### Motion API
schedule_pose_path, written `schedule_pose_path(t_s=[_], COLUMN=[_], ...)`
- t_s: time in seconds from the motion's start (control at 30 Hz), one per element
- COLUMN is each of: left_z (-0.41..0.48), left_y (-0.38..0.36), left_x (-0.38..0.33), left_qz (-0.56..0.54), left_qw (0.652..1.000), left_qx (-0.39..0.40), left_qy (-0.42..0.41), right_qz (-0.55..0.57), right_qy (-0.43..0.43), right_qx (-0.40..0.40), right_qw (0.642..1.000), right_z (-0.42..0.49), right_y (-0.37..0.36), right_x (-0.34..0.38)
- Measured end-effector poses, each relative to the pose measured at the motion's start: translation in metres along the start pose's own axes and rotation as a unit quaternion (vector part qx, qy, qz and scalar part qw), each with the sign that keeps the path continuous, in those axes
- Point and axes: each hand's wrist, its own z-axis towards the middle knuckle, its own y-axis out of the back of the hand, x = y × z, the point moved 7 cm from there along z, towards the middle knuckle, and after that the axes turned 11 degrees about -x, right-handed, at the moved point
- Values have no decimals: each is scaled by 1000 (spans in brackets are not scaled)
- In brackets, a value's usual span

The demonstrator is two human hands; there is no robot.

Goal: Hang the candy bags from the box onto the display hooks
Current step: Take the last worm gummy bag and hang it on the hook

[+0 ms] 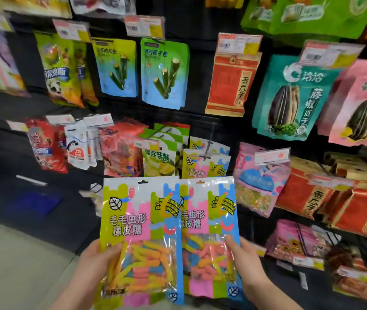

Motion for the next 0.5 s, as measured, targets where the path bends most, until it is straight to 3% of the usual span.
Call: schedule_pose_path(t_s=[0.5], left_z=[95], left_y=[-59], left_x=[-27], left_qz=[14], left_qw=[999], left_qx=[-15], left_qy=[33], right_qz=[70], right_qy=[-44], right_qx=[0], right_qw=[997], right_z=[120], right_y=[-49], right_x=[4])
